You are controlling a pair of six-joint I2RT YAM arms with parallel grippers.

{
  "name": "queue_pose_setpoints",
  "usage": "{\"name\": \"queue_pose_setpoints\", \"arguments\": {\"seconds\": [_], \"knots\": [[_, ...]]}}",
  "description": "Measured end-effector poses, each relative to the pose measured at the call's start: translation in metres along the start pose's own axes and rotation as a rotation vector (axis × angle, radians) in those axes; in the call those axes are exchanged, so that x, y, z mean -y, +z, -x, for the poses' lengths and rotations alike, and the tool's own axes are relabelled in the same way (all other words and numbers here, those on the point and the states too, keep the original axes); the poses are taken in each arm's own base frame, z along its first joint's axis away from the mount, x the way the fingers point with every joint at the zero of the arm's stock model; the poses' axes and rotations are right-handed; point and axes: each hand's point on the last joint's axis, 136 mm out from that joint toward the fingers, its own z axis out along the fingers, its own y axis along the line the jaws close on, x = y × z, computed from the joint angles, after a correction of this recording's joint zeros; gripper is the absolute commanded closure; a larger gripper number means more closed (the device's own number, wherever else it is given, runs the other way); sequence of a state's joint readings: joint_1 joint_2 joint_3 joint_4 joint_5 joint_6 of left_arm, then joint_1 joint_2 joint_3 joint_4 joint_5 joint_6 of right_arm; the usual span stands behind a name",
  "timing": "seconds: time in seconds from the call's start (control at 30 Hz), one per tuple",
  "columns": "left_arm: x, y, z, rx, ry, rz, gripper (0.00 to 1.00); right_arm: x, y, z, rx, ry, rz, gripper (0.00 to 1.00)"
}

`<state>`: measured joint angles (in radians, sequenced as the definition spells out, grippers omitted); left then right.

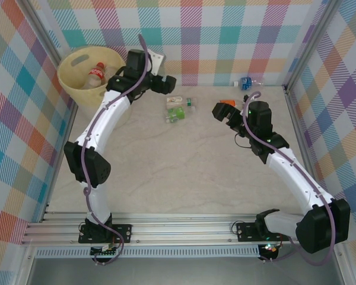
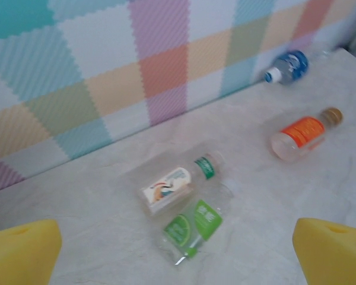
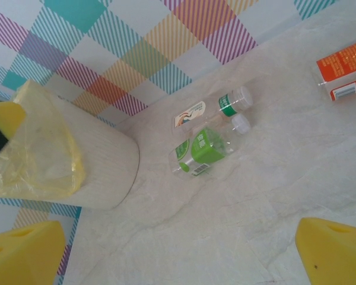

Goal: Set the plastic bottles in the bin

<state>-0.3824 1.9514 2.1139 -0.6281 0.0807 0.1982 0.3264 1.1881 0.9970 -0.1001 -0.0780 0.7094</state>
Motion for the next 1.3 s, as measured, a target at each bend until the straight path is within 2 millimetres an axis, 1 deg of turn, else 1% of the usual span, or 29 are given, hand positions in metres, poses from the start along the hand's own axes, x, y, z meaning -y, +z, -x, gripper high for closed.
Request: {"name": "queue_pose_setpoints", "arguments": {"seconds": [0.1, 0.2, 0.3, 0.47, 0.6, 0.77, 0.87, 0.9, 0.97, 1.03, 1.23, 1.3], "knots": [[0.014, 0.024, -0.018, -0.050, 0.016, -0.051, 0.00, 0.002, -0.003, 0.000, 0.009, -0.021, -0.005, 0.00], [0.017, 0.057, -0.047, -0.127, 0.018, -0.068, 0.00, 0.005, -0.006, -0.004, 0.012, -0.046, -0.008, 0.00], [0.018, 0.085, -0.082, -0.219, 0.012, -0.081, 0.00, 0.009, -0.010, -0.007, 0.015, -0.066, -0.013, 0.00], [0.023, 0.112, -0.122, -0.315, -0.003, -0.113, 0.00, 0.017, -0.012, -0.010, 0.023, -0.087, -0.038, 0.00], [0.027, 0.130, -0.145, -0.361, -0.026, -0.133, 0.00, 0.017, -0.012, -0.010, 0.024, -0.098, -0.039, 0.00], [0.026, 0.155, -0.165, -0.389, -0.047, -0.130, 0.00, 0.017, -0.012, -0.010, 0.023, -0.108, -0.039, 0.00], [0.022, 0.166, -0.177, -0.405, -0.055, -0.104, 0.00, 0.017, -0.012, -0.010, 0.022, -0.116, -0.039, 0.00], [0.019, 0.169, -0.175, -0.392, -0.051, -0.088, 0.00, 0.017, -0.012, -0.010, 0.022, -0.119, -0.039, 0.00], [0.016, 0.173, -0.170, -0.370, -0.054, -0.070, 0.00, 0.017, -0.012, -0.010, 0.022, -0.122, -0.039, 0.00], [0.013, 0.176, -0.171, -0.368, -0.058, -0.053, 0.00, 0.017, -0.012, -0.010, 0.022, -0.123, -0.039, 0.00], [0.013, 0.178, -0.181, -0.389, -0.069, -0.042, 0.00, 0.017, -0.012, -0.010, 0.022, -0.123, -0.039, 0.00], [0.017, 0.176, -0.189, -0.402, -0.066, -0.045, 0.00, 0.017, -0.012, -0.011, 0.022, -0.123, -0.039, 0.00]]}}
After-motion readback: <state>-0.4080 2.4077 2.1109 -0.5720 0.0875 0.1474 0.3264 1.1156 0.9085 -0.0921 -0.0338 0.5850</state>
